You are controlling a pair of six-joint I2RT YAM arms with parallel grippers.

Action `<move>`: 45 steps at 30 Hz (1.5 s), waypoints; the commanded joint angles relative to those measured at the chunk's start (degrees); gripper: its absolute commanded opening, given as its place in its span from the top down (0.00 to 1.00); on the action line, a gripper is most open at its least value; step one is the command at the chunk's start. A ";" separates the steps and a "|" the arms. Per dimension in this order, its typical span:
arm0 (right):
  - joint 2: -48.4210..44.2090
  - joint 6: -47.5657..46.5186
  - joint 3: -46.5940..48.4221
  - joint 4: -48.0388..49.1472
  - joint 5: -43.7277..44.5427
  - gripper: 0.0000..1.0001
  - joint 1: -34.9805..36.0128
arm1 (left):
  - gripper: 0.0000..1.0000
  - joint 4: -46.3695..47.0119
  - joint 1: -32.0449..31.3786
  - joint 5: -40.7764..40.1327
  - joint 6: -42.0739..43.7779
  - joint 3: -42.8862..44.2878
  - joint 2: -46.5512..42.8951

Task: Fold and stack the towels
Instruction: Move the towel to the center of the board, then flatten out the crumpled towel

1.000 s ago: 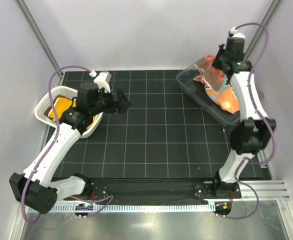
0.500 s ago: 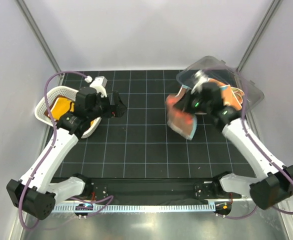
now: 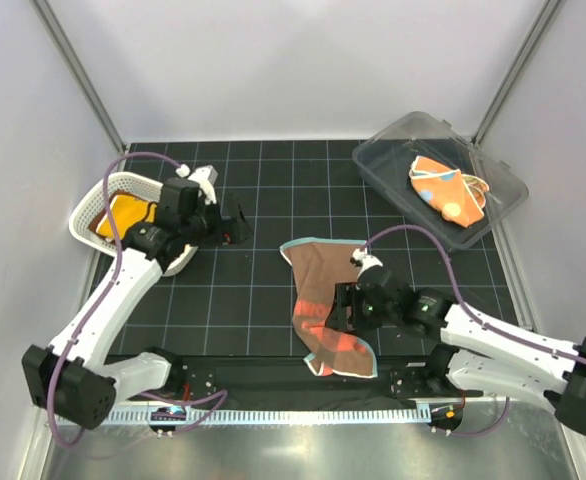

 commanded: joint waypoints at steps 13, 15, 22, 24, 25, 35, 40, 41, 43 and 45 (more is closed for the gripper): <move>27.94 -19.46 28.75 -0.75 4.52 0.38 -31.27 | 0.24 21.39 -7.17 8.05 -3.50 2.73 31.34; 31.81 -19.55 29.29 1.88 0.14 0.39 -33.65 | 0.27 22.10 -8.31 7.18 -2.00 4.49 34.33; 43.24 -22.10 32.10 9.09 -1.37 0.43 -37.52 | 0.31 24.47 -8.93 7.34 -1.73 6.08 43.83; 45.27 -23.42 32.01 10.94 -2.42 0.44 -38.22 | 0.32 25.00 -8.84 7.35 -1.65 5.99 44.19; 45.71 -23.77 31.84 11.38 -2.95 0.44 -38.40 | 0.32 25.09 -8.84 7.35 -1.47 6.16 44.28; 46.77 -30.27 27.54 16.57 -3.92 0.42 -39.10 | 0.33 23.68 -8.93 3.74 2.22 7.31 42.61; 48.52 -32.73 28.23 16.05 -5.93 0.40 -40.16 | 0.37 23.24 -8.84 4.09 2.75 7.13 42.17; 48.53 -32.83 28.06 16.22 -7.33 0.40 -41.03 | 0.38 23.24 -8.84 4.27 2.75 7.04 42.26; 48.35 -33.53 27.53 16.84 -11.19 0.40 -41.65 | 0.38 23.24 -8.84 5.06 3.01 7.31 42.34; 49.05 -33.88 27.88 15.70 -12.79 0.41 -42.18 | 0.40 23.15 -8.93 5.67 3.62 7.66 42.34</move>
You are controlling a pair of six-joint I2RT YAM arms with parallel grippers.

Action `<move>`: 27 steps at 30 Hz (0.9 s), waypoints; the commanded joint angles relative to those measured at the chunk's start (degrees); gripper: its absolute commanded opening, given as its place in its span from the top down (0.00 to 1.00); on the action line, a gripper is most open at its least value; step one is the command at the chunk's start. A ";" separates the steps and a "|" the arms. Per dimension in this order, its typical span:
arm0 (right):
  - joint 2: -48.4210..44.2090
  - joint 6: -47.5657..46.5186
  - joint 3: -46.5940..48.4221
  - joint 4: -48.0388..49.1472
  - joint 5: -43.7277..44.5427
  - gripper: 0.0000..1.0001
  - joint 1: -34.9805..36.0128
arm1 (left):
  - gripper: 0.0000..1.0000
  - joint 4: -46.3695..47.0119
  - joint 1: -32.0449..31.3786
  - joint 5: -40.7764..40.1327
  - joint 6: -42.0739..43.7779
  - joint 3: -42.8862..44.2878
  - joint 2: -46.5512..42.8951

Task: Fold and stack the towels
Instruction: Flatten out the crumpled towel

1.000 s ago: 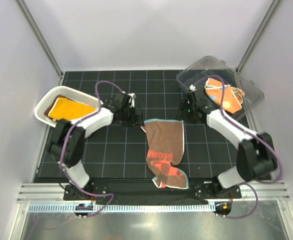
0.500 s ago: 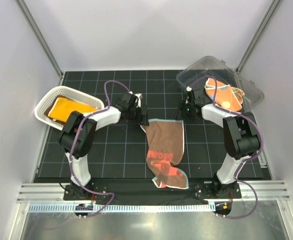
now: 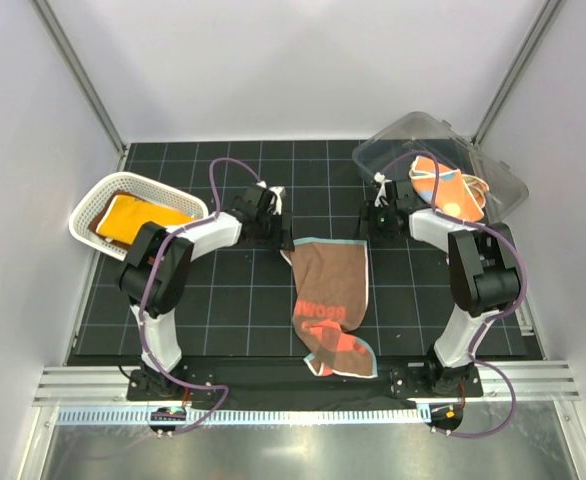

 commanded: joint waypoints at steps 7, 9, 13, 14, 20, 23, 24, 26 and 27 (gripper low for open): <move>3.25 -3.13 -0.29 -0.86 -13.61 0.44 -2.43 | 0.39 -0.28 0.16 2.54 3.11 3.14 -0.91; 3.25 -3.40 -0.29 -1.29 -14.14 0.46 -2.43 | 0.39 -0.81 0.16 2.54 3.11 3.49 -0.82; 2.11 -3.57 -0.82 -1.65 -14.40 0.48 -2.43 | 0.39 -1.07 0.07 3.24 3.02 4.54 -0.56; 2.02 -3.66 -0.91 -1.65 -14.66 0.48 -2.43 | 0.39 -1.25 0.16 3.41 2.93 4.81 -0.38; 1.41 -3.57 -1.08 -3.67 -12.47 0.56 -2.43 | 0.43 -2.04 0.16 4.03 2.85 4.99 -0.03; 0.19 -2.69 -1.08 -5.43 -10.18 0.61 -2.34 | 0.40 -5.72 0.25 0.52 3.46 5.60 0.06; -0.26 -2.69 -1.43 -5.08 -10.27 0.62 -2.26 | 0.38 -6.25 0.16 -0.36 3.90 5.34 -0.20; -1.14 -2.69 -2.05 -4.64 -9.83 0.65 -1.99 | 0.36 -6.96 0.25 -4.31 3.81 4.90 -1.17; -1.23 -2.61 -1.96 -4.81 -9.92 0.65 -1.99 | 0.35 -6.96 0.34 -5.10 3.55 4.55 -1.61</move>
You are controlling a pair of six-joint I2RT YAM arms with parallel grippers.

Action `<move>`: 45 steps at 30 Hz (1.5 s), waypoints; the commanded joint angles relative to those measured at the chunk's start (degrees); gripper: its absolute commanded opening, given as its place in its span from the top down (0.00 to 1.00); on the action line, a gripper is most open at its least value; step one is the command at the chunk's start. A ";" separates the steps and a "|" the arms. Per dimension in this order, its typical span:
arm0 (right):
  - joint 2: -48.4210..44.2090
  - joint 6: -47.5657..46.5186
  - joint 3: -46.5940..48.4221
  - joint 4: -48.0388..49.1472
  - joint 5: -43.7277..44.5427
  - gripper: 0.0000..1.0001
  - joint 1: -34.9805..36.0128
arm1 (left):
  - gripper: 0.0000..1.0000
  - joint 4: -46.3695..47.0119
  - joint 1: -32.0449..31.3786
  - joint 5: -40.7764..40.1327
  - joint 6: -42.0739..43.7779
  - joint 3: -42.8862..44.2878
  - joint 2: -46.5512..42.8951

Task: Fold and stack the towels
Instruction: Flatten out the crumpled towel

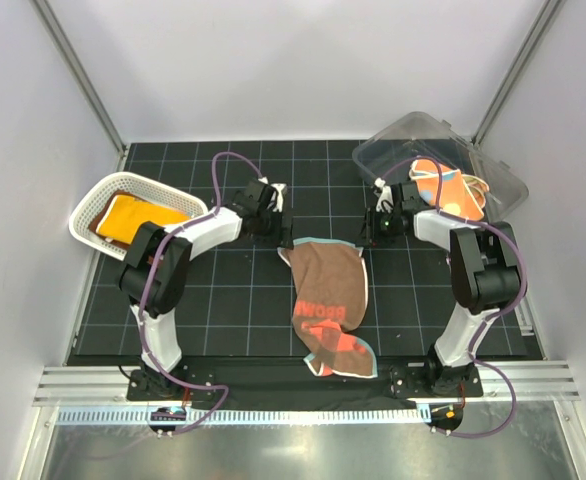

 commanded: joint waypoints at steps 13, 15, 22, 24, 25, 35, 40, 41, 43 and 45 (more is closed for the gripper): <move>-5.19 4.01 0.93 -4.73 3.89 0.99 1.57 | 0.50 0.92 0.95 1.70 0.20 -0.97 0.12; -6.86 5.33 1.28 -5.00 3.62 0.99 1.75 | 0.54 1.19 0.86 1.96 0.11 -1.15 0.39; -13.37 9.02 1.28 -4.74 2.39 0.99 4.91 | 1.00 3.82 1.13 5.82 -0.76 -0.97 1.79; -14.51 9.03 1.29 -5.61 2.83 0.99 6.75 | 1.00 3.74 1.22 6.44 -1.03 -0.89 1.97; -14.86 8.85 1.11 -5.88 4.05 0.99 7.28 | 1.00 3.56 1.39 6.79 -1.12 -0.71 1.88; -12.76 4.82 0.58 -4.49 13.55 0.70 8.08 | 1.00 -3.38 2.09 -2.07 -0.50 0.96 2.32; -2.85 -1.78 7.07 -5.16 9.78 0.55 6.94 | 1.00 -6.37 2.71 -6.91 0.29 2.19 3.02; -1.35 -2.65 8.22 -5.35 6.81 0.52 6.76 | 1.00 -6.81 2.97 -7.26 0.46 3.06 3.55; 2.09 -4.59 10.59 -5.70 5.91 0.45 6.76 | 1.00 -7.60 3.32 -7.53 0.81 3.94 4.25; 3.76 -5.38 12.87 -6.66 6.52 0.41 6.59 | 1.00 -8.21 3.76 -7.71 1.08 5.26 5.13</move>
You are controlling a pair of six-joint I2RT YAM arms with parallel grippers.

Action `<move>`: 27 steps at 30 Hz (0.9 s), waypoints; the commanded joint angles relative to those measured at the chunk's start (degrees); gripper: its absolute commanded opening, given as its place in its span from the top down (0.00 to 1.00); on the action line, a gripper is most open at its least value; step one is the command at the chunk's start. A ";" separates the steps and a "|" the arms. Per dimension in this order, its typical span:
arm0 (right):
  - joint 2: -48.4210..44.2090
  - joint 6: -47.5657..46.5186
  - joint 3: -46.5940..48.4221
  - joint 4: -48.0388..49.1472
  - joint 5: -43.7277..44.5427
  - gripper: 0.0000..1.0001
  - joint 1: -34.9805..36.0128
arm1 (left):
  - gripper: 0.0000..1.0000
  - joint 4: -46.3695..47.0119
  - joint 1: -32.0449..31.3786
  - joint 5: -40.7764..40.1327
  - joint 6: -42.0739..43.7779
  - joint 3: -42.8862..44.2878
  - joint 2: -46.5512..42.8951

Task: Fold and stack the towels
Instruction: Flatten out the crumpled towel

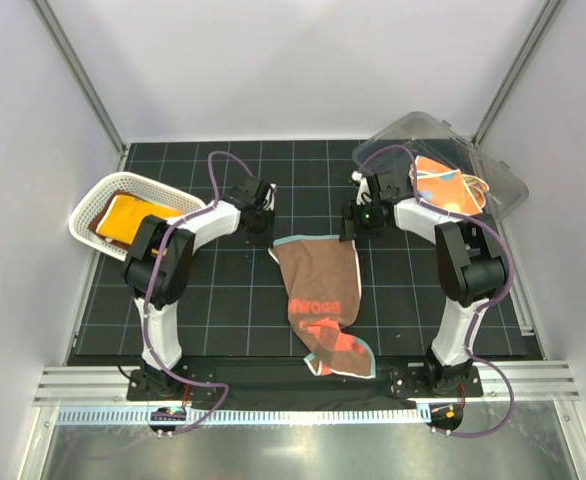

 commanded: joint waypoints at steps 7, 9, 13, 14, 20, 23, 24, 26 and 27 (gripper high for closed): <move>3.47 -7.06 5.00 1.37 -4.93 0.32 -0.65 | 1.00 -3.48 1.63 -3.69 1.98 4.20 3.08; 4.09 -7.68 3.87 2.24 -7.31 0.32 -0.56 | 1.00 -3.39 1.80 -3.60 2.16 4.47 3.26; 4.79 -9.60 4.29 2.60 -10.57 0.31 -1.09 | 1.00 -3.48 1.89 -3.42 2.42 5.17 4.05; 4.97 -10.05 4.56 2.68 -9.79 0.30 -1.09 | 1.00 -3.39 1.98 -3.51 2.51 5.43 4.31; 10.06 -10.67 9.48 -3.02 -16.09 0.28 -1.62 | 1.00 -3.83 2.59 -3.60 3.21 7.01 5.54; 9.72 -10.67 8.70 -3.21 -18.57 0.33 -1.53 | 1.00 -3.92 3.03 -3.25 3.12 7.28 5.81; 9.28 -10.58 7.65 -3.47 -19.09 0.35 -1.62 | 1.00 -4.01 3.21 -2.90 3.04 7.28 5.64; 7.44 -10.58 6.24 -3.03 -20.06 0.39 -1.62 | 1.00 -4.01 3.12 -2.98 3.21 7.20 5.64; 6.82 -10.58 5.01 -2.60 -21.37 0.41 -1.71 | 1.00 -4.01 3.12 -3.25 3.21 7.28 5.81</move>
